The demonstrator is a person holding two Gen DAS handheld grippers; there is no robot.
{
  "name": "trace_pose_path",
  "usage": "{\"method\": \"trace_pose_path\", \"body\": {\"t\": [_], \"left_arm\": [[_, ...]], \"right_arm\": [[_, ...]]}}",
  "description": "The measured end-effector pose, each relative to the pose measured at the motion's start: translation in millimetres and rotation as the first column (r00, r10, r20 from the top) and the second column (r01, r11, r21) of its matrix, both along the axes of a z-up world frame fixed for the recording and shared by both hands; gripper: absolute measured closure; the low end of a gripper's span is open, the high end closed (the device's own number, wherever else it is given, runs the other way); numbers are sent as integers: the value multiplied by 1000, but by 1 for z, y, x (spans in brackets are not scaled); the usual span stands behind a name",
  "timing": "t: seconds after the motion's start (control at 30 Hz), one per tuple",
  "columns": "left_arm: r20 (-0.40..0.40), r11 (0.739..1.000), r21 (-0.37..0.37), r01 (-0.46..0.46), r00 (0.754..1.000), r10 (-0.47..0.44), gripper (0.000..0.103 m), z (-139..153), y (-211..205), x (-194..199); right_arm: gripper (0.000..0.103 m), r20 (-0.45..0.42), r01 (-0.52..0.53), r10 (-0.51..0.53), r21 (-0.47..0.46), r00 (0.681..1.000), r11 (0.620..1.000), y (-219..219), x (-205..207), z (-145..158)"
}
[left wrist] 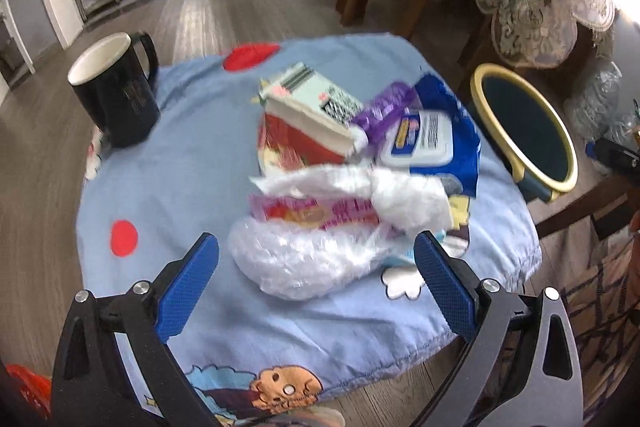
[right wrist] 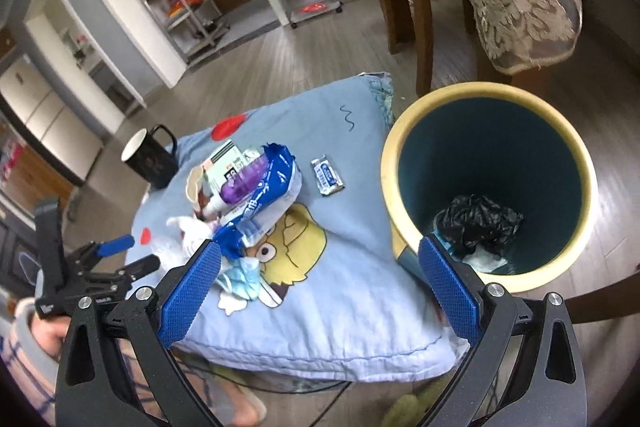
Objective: Collect trash
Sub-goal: 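Return both tools to the cushion and grasp the clear plastic bag with the left tool, then grasp the white tissue with the right tool while the left tool holds the plastic bag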
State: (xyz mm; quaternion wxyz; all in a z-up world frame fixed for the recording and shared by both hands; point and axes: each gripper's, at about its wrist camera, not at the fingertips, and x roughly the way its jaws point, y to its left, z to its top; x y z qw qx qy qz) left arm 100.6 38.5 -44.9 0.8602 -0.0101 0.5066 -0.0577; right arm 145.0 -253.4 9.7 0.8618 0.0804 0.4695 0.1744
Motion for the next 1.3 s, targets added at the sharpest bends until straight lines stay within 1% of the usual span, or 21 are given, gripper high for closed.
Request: {"method": "trace_pose_path", "body": {"t": [0.07, 0.13, 0.23, 0.3, 0.37, 0.4, 0.5, 0.67, 0.77, 0.8, 0.87, 0.97, 1.07, 1.1, 1.27, 1.3], "left_arm": [[-29, 1000, 13, 21, 999, -21, 12, -8, -4, -1], [-60, 999, 21, 37, 998, -35, 17, -18, -7, 0], [-88, 997, 54, 55, 995, -50, 29, -32, -11, 4], [-110, 995, 68, 70, 992, -63, 48, -38, -14, 5], [-125, 995, 47, 84, 989, -77, 56, -37, -14, 4], [-123, 995, 40, 86, 989, -81, 64, -34, -13, 3], [-113, 996, 19, 86, 990, -83, 71, -24, -6, -2], [-96, 997, -20, 68, 993, -70, 73, -11, 8, -6], [-109, 997, -4, 78, 991, -78, 73, -14, 7, -7], [-112, 997, 3, 75, 991, -74, 73, -15, 9, -7], [-110, 999, 9, 37, 993, -36, 73, -14, 21, -8], [-89, 998, -28, -59, 994, 56, 73, -7, 48, -10], [-59, 988, -58, -141, 989, 138, 73, 0, 70, -12], [-46, 985, -61, -163, 986, 160, 73, 2, 74, -12], [31, 970, -62, -237, 971, 239, 73, 19, 86, -8], [42, 967, -64, -248, 967, 251, 73, 21, 88, -6]], "right_arm": [[5, 16, -13, 14, -20, 1000, 1000, 5, -2, 2], [5, 22, -35, 36, -29, 999, 999, 11, -4, 3], [5, 21, -59, 60, -38, 998, 998, 18, -6, 1], [5, 26, -79, 80, -50, 996, 996, 24, -8, 0], [5, 33, -98, 100, -58, 994, 993, 30, -11, 0], [5, 39, -109, 111, -65, 993, 992, 33, -13, 1], [5, 50, -138, 142, -79, 989, 987, 42, -16, 1], [5, 61, -215, 222, -103, 973, 971, 65, -21, 1], [7, 67, -283, 293, -125, 954, 951, 87, -21, 1], [7, 71, -305, 318, -148, 946, 941, 97, -21, 0], [8, 71, -325, 341, -174, 937, 930, 108, -21, -1], [8, 66, -359, 379, -207, 923, 910, 123, -19, -5], [11, 58, -399, 425, -249, 903, 882, 143, -17, -10], [13, 55, -411, 438, -262, 897, 873, 148, -16, -11], [22, 26, -478, 520, -358, 854, 802, 192, -6, -25], [23, 9, -493, 537, -386, 843, 780, 202, -4, -30]]}}
